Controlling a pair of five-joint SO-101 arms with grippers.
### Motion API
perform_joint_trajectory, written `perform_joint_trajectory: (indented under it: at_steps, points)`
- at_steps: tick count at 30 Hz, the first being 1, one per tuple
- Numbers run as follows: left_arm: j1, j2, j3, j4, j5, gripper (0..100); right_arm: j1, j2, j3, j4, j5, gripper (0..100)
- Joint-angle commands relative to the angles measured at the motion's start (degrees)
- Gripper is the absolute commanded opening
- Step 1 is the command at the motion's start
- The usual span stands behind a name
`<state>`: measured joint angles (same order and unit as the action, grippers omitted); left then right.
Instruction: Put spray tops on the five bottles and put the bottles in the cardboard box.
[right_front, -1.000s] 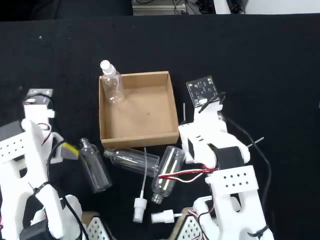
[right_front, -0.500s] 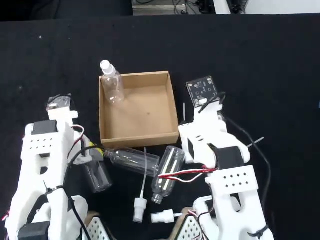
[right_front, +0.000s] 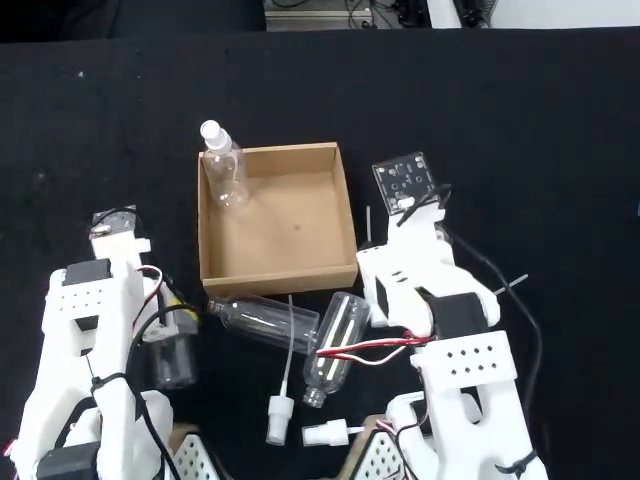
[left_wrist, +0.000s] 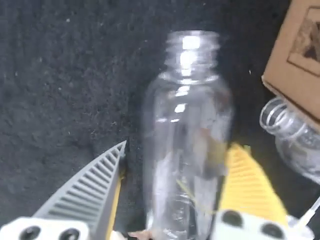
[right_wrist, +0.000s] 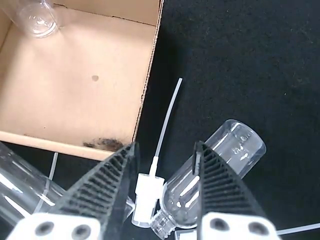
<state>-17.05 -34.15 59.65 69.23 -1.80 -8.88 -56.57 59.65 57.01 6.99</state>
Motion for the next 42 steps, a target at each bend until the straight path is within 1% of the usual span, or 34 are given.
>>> perform_joint_trajectory:
  at_steps: [1, 4, 6, 8, 10, 14, 19, 21, 24, 28, 33, 35, 39, 42]
  points:
    - [-0.66, -1.32, -0.4, -0.7, -7.03, 16, 1.05, -1.71, -0.31, -1.76, 0.09, 16.2]
    - [-0.66, -1.32, -0.57, -0.53, -10.46, 11, 1.05, -1.71, -0.31, -1.67, 0.09, 16.2]
    - [-1.1, -1.32, -0.66, -0.53, -12.66, 11, 1.05, -1.71, -0.31, -1.58, 0.09, 16.2]
    - [-3.82, -1.23, -2.42, -0.35, -15.38, 11, 1.05, -1.71, -0.22, -1.58, 0.09, 16.2]
    - [-9.1, -1.23, -5.93, -0.26, -19.08, 11, 1.05, -1.71, -0.22, -1.49, 0.09, 16.2]
    - [-21.93, -1.05, -13.23, -0.18, -25.58, 13, 1.05, -1.71, -0.22, -1.49, 0.09, 16.2]
    - [-34.24, 2.81, -14.99, 0.79, -37.89, 17, 0.97, -1.71, -0.22, -1.49, 0.09, 16.2]
    - [-38.29, 6.33, -15.78, -0.09, -40.18, 17, 0.97, -1.71, -0.22, -1.49, 0.09, 16.2]
    - [-43.12, 11.96, -18.15, -2.2, -41.58, 18, 0.97, -1.71, -0.13, -1.41, 0.09, 16.2]
    - [-45.67, 17.23, -22.2, -2.29, -45.89, 18, 0.88, -1.71, 0.57, -1.76, 0.09, 16.3]
    - [-45.41, 21.1, -25.54, -2.2, -50.55, 18, 0.88, -1.71, 0.57, -1.67, 0.26, 16.2]
    - [-45.32, 21.98, -26.24, -2.2, -51.87, 21, 0.97, -1.71, 0.66, -1.58, 0.26, 16.2]
    - [-45.41, 22.95, -27.38, -2.29, -54.24, 34, 0.88, -1.71, 0.66, -1.58, 0.35, 16.2]
    - [-45.23, 22.86, -28.18, -2.29, -55.82, 34, 0.88, -1.71, 0.66, -1.49, 0.35, 16.2]
